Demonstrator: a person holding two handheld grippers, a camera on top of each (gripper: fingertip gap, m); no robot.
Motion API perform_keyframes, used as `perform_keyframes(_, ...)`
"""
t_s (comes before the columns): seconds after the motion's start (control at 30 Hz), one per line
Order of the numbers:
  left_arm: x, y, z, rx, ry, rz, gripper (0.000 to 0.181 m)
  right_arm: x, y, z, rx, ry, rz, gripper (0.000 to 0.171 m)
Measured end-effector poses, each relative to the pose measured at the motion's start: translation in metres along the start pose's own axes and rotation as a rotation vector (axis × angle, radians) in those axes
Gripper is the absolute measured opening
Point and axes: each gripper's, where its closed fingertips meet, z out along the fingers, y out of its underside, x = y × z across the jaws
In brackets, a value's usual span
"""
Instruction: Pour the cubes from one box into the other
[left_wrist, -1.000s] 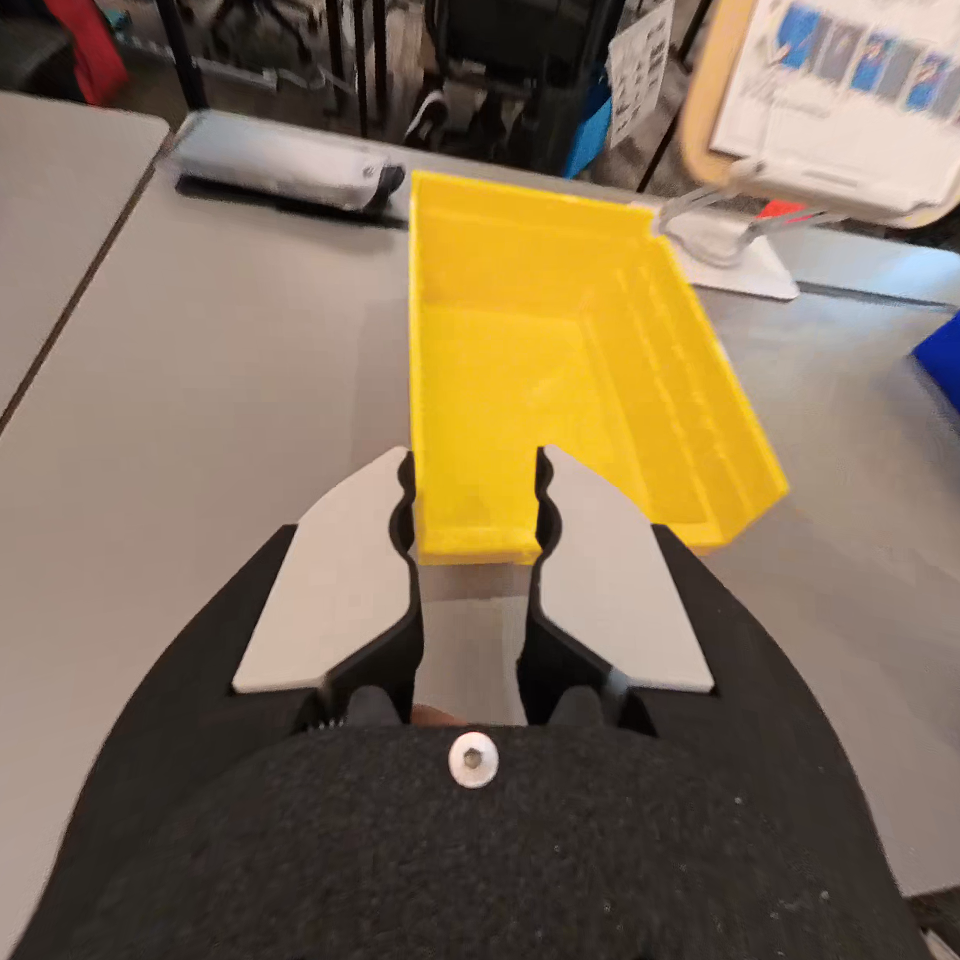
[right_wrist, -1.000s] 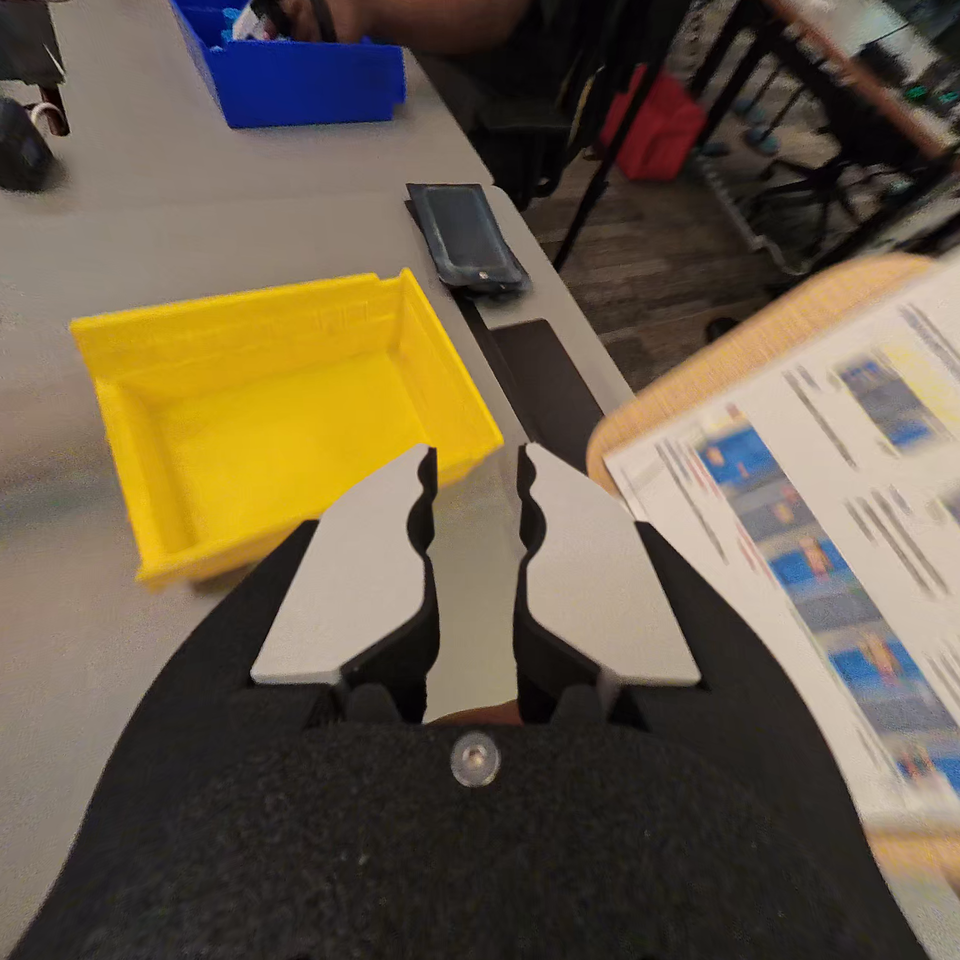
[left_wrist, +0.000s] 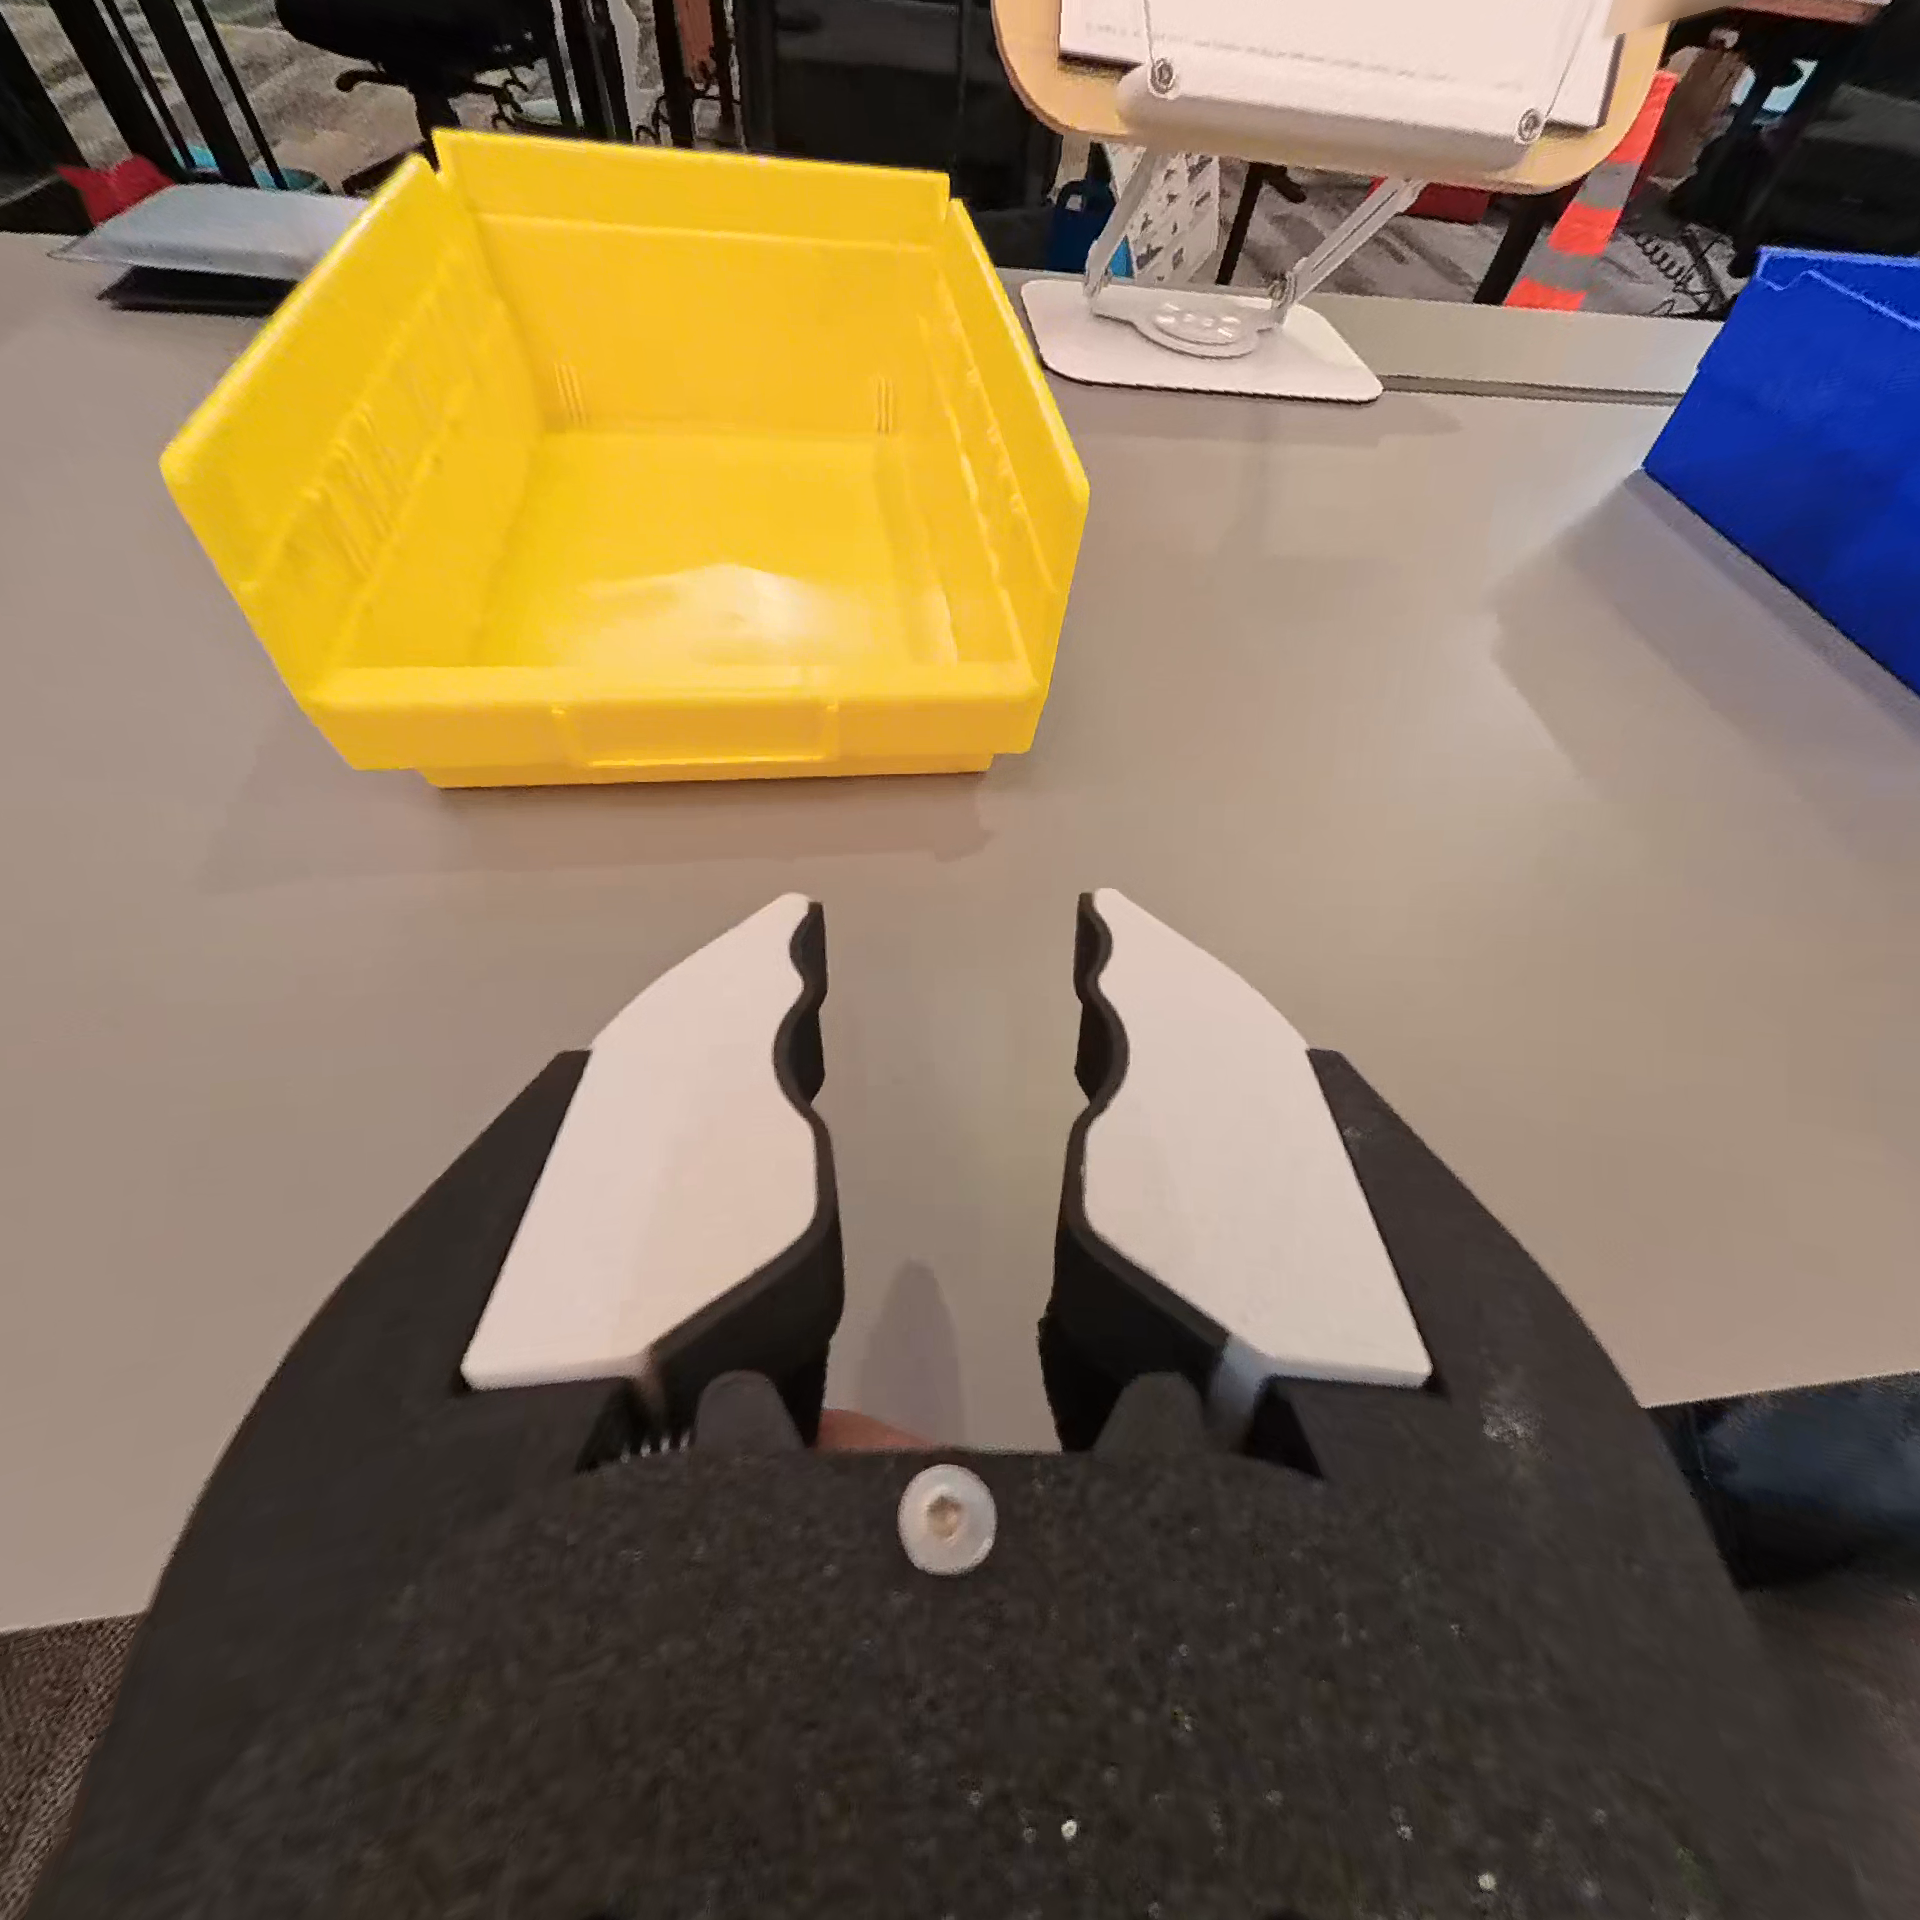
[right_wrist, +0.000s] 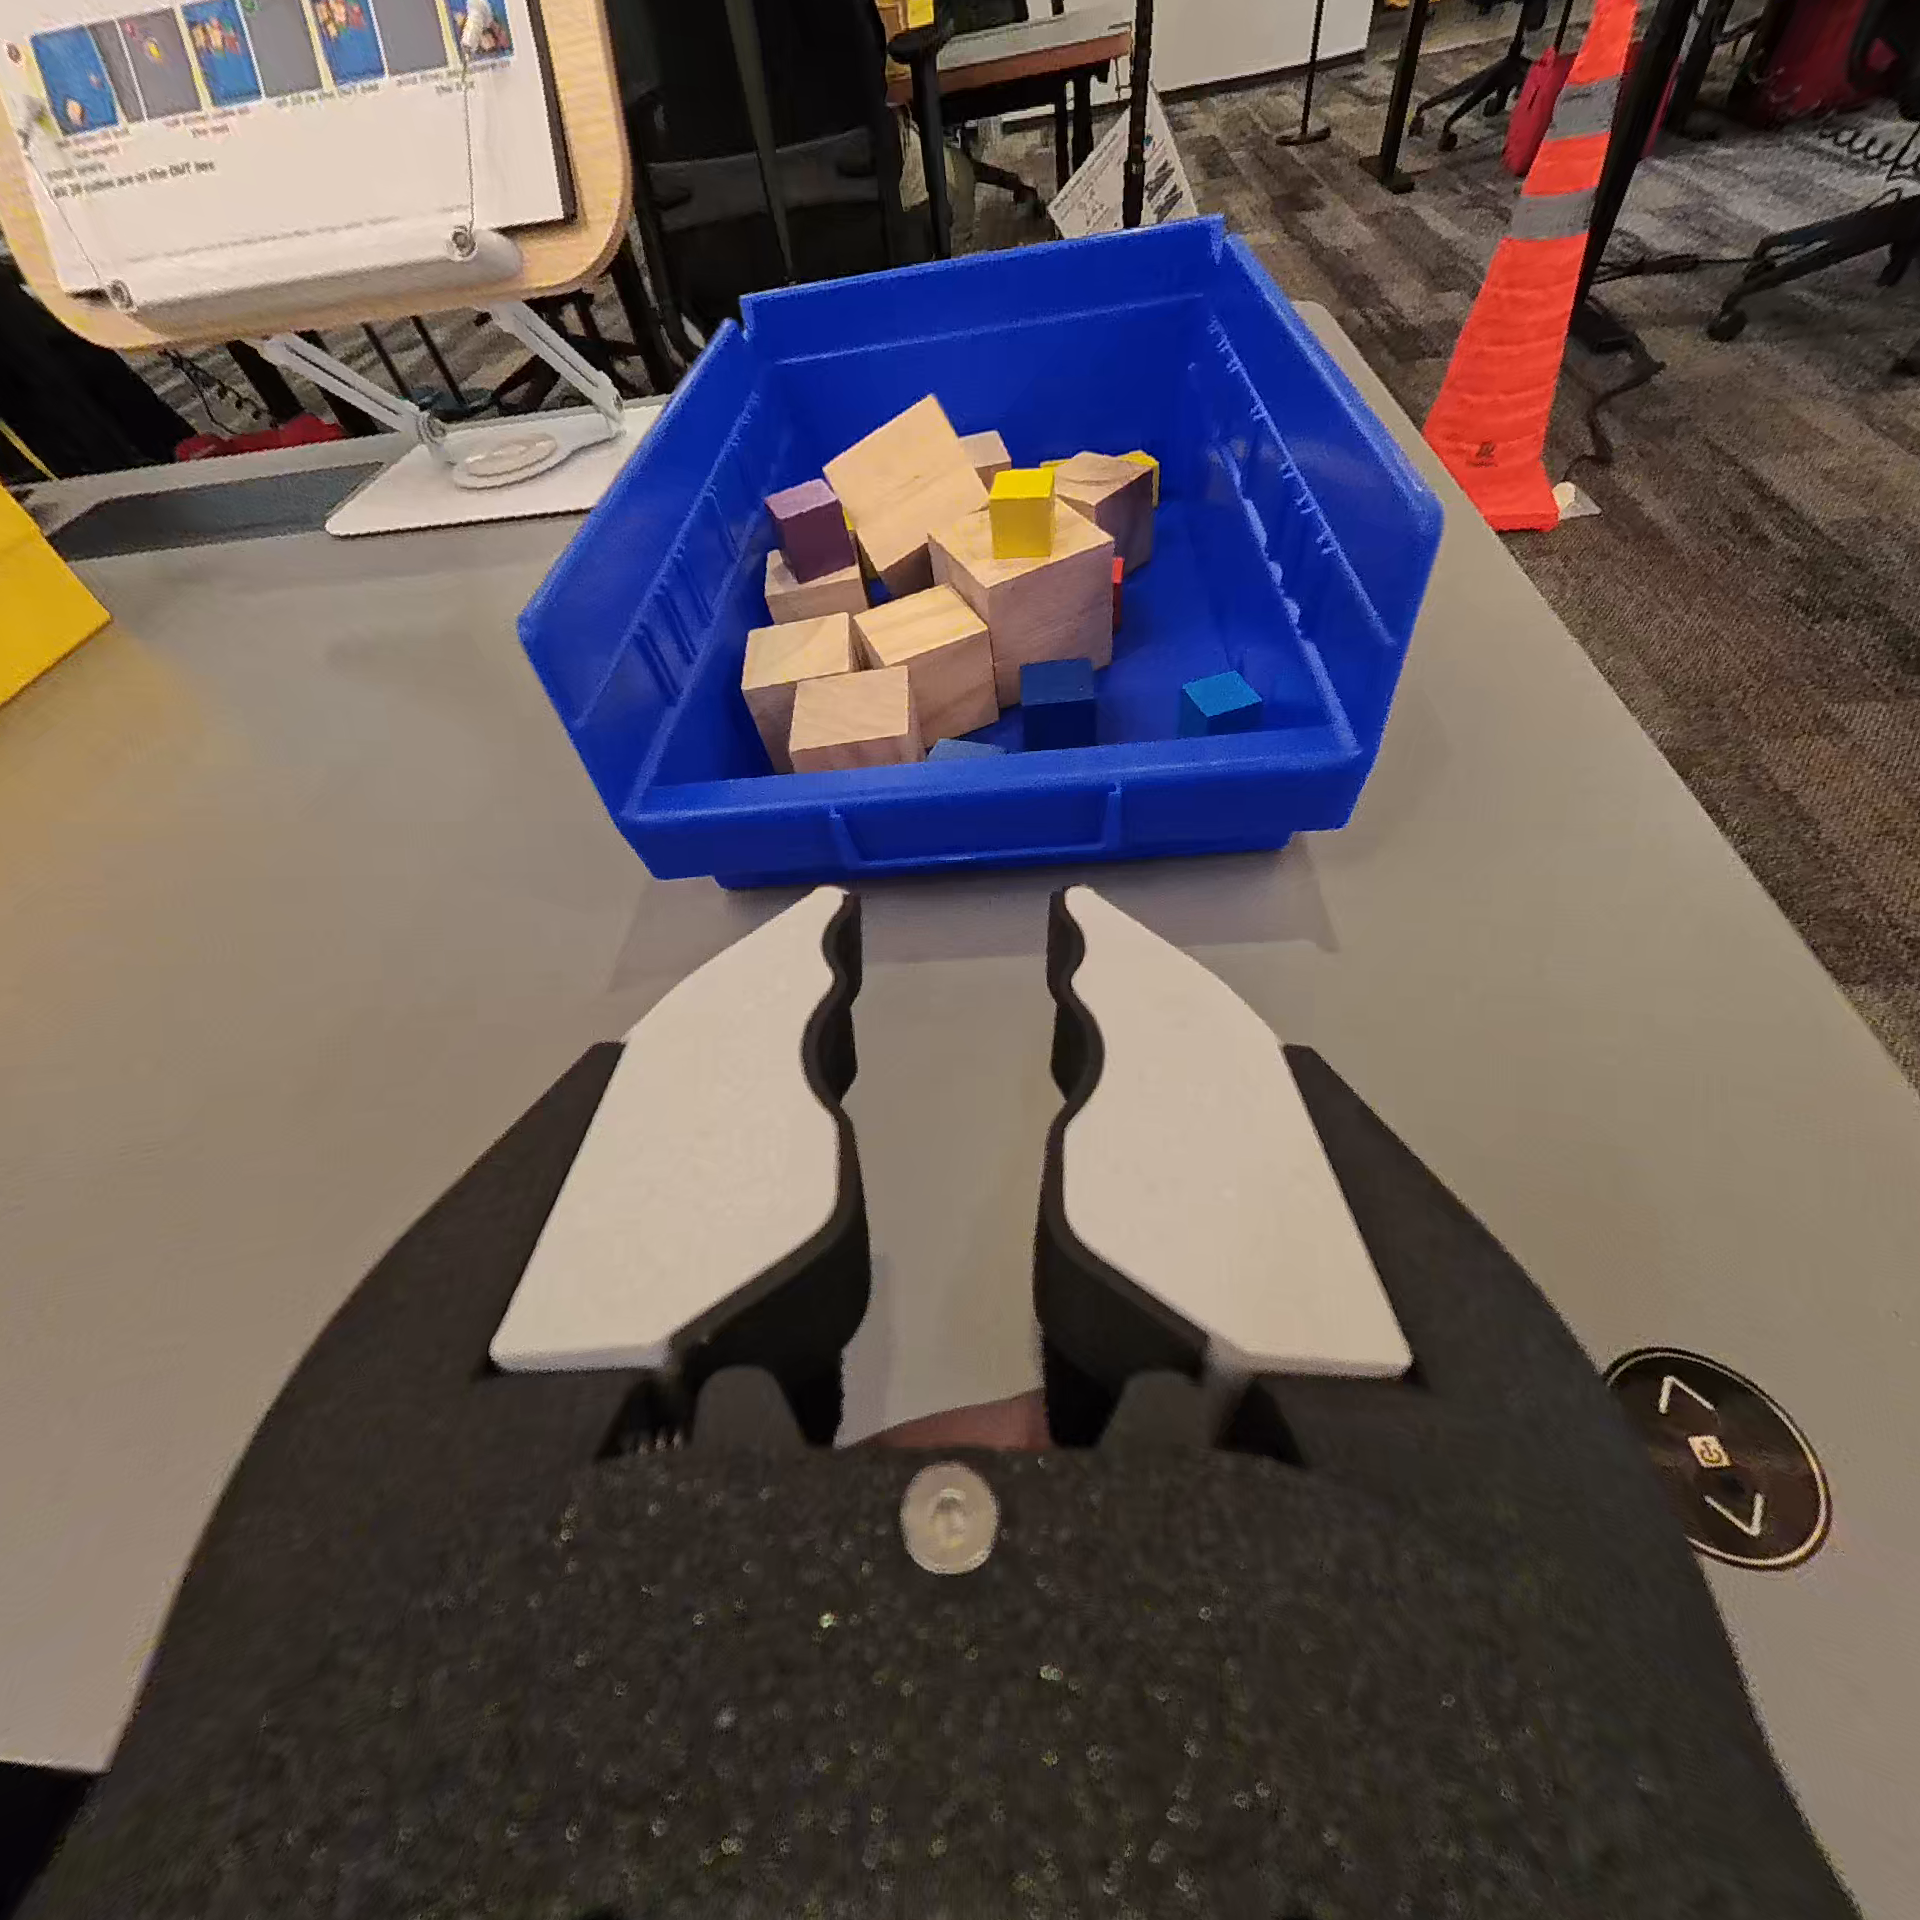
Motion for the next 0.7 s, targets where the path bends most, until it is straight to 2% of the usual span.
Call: perform_keyframes(0.7,-0.0051,-0.0004,0.0050,-0.008,0.000,0.014,0.044,-0.0022,0.0089,0.0032,-0.043,0.006,-0.065,0.034)
